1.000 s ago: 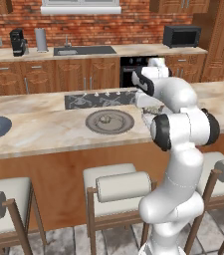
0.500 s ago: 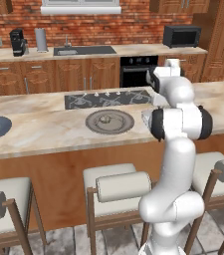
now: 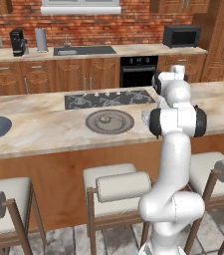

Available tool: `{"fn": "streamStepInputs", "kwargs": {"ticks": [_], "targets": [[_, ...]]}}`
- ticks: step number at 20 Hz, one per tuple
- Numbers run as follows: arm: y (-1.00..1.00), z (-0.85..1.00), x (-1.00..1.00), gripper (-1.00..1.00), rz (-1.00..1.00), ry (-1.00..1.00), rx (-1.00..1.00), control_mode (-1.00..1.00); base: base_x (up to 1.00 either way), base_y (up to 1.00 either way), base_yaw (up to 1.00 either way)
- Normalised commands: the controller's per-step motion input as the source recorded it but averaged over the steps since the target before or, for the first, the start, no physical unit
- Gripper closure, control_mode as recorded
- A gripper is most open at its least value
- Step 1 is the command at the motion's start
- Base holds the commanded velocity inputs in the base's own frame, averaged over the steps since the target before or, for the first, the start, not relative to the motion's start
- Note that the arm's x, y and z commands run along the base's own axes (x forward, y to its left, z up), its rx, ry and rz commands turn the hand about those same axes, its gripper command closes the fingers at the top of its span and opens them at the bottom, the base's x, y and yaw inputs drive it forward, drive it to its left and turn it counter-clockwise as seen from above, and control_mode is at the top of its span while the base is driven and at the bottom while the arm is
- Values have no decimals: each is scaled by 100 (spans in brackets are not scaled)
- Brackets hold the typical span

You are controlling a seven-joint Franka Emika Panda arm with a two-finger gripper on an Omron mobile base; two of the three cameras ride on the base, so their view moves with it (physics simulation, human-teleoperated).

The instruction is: Place two dumplings into each of the tupperware containers and then place the containers in the fridge.

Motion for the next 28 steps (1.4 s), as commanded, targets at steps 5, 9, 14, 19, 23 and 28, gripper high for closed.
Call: {"fn": "streamStepInputs", "kwargs": {"ticks": [5, 9, 14, 19, 23, 28], "targets": [[0, -29, 4, 100, 0, 0, 0, -100, 0, 0, 0], [0, -23, 0, 100, 0, 0, 0, -100, 0, 0, 0], [0, -7, 0, -100, 0, 1, 0, -100, 0, 0, 0], [0, 0, 0, -100, 0, 0, 0, -100, 0, 0, 0], [0, 1, 0, -100, 0, 0, 0, -100, 0, 0, 0], [0, 5, 0, -100, 0, -11, 0, -100, 0, 0, 0]]}}
